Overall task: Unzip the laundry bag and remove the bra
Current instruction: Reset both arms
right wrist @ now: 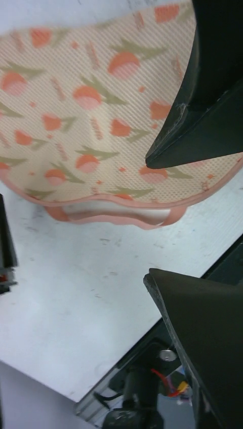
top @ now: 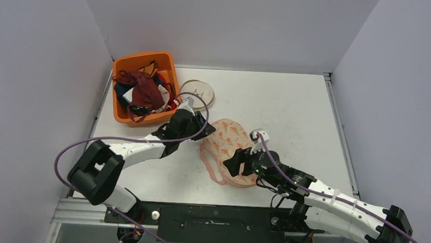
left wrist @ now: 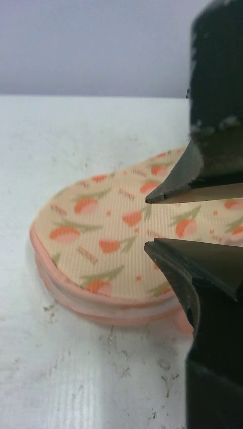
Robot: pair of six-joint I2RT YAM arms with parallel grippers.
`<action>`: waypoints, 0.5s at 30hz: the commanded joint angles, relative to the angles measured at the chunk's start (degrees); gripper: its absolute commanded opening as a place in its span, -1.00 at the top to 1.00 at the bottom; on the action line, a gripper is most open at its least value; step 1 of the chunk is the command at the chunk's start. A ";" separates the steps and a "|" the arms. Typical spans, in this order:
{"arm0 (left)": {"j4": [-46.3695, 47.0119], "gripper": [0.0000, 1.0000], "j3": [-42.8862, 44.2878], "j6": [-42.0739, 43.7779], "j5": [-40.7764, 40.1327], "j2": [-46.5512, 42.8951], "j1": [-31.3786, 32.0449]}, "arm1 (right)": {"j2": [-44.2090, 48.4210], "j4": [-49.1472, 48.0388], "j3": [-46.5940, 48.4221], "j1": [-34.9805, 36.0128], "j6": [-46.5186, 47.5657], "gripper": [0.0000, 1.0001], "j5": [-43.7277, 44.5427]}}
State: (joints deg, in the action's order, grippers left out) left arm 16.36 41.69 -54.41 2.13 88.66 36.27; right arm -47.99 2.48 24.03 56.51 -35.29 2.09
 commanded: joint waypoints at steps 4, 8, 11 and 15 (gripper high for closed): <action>-7.02 0.25 -2.69 1.81 -1.50 -16.16 0.03 | 1.67 10.90 6.50 -6.20 0.64 -0.58 11.63; -10.43 0.12 -7.67 2.67 -2.83 -25.90 0.47 | 3.72 11.83 3.33 -10.65 -5.73 -0.67 12.67; -13.00 0.02 -12.23 2.90 -4.14 -34.40 0.90 | 7.04 14.21 0.57 -11.39 -12.19 -0.98 15.27; -15.23 -0.15 -18.78 1.26 -5.11 -43.19 1.19 | 11.74 17.36 -3.01 -11.68 -19.75 -0.80 16.25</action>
State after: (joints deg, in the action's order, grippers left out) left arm 4.71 27.62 -52.73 -0.84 52.16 37.06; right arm -40.49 16.16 23.55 45.30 -45.06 14.72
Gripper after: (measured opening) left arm 0.550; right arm 0.905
